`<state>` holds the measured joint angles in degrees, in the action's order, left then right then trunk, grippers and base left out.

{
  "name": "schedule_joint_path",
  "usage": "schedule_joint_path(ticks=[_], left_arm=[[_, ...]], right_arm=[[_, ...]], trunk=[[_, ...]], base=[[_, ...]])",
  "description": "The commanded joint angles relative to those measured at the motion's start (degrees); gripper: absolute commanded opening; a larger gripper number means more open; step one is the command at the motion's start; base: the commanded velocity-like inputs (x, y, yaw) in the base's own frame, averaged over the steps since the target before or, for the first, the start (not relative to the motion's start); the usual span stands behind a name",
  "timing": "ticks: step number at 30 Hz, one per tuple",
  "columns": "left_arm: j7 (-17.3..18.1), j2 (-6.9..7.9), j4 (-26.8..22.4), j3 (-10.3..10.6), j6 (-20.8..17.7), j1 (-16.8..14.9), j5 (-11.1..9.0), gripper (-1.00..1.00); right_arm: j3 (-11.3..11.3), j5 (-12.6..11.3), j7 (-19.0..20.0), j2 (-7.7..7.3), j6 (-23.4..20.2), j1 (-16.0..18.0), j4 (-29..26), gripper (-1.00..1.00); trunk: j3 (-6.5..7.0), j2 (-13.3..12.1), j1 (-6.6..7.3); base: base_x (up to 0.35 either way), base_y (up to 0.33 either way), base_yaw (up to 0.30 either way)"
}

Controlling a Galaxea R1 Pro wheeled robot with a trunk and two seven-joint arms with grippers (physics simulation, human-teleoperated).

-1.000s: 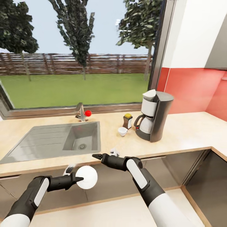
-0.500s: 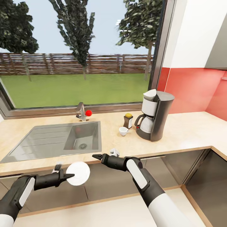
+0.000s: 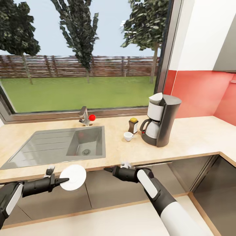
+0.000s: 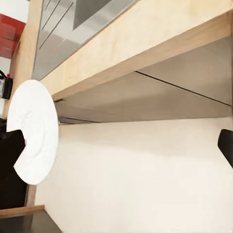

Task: Set up a coffee station on the kitchen countertop: keep the coffee maker on the countertop, move the bottle of coffee from the kitchen shelf to the counter next to the coffee maker, place a paper coffee filter on top of the coffee maker, put the saucer next to the coffee maker with the coffee cup on the saucer, and place the electric kettle next to the coffee maker.

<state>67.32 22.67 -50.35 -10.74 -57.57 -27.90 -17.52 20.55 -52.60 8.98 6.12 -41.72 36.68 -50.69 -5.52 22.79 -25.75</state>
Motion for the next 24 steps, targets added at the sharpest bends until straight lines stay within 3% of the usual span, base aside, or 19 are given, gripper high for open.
schedule_joint_path(ticks=[1,6,10,16,19,21,23,24], left_arm=[[0.09,0.01,-0.01,-0.01,-0.18,-0.05,0.03,-1.00],[0.16,0.01,-0.01,-0.06,-0.24,-0.05,0.03,-1.00],[0.17,0.01,-0.01,-0.01,-0.26,-0.05,0.03,-1.00],[0.21,-0.37,-0.15,-0.18,-0.32,-0.31,0.06,-1.00],[0.01,-1.28,-0.11,-0.17,-0.35,-0.76,0.10,-1.00],[-0.29,-2.97,-0.06,-0.09,-0.35,-1.03,0.30,-1.00],[-1.99,-5.91,-0.05,0.01,-0.35,-1.53,0.43,-1.00],[-3.82,-7.81,-0.01,-0.06,-0.40,-2.96,0.47,-1.00]], right_arm=[[0.01,0.21,0.24,-0.02,-0.21,0.02,0.57,1.00],[2.01,0.22,0.24,-0.05,-0.22,-0.08,4.66,1.00],[5.35,0.22,0.25,0.14,-0.25,-0.11,9.76,1.00],[10.03,0.30,0.36,0.38,-0.12,-0.20,22.01,1.00],[11.18,0.73,0.34,0.38,0.66,-0.20,27.21,1.00],[11.90,2.56,0.34,0.29,3.93,-0.21,31.60,1.00],[12.36,7.68,0.34,0.06,12.32,-0.21,37.88,1.00],[12.47,11.43,0.33,0.00,18.58,-0.21,42.66,1.00]], trunk=[[-0.13,0.13,-0.04],[-0.13,0.13,-0.04],[-0.13,0.13,-0.04],[-0.13,0.13,-0.04],[-0.13,0.13,-0.04],[-0.13,0.13,-0.04],[-0.13,0.13,-0.04],[-0.13,0.13,-0.04]], base=[[0.000,0.000,0.000],[0.000,0.000,0.000],[0.000,0.000,0.000],[0.000,0.000,0.000],[0.000,0.000,0.000],[0.000,0.000,0.000],[0.000,0.000,0.000],[0.000,0.000,0.000]])
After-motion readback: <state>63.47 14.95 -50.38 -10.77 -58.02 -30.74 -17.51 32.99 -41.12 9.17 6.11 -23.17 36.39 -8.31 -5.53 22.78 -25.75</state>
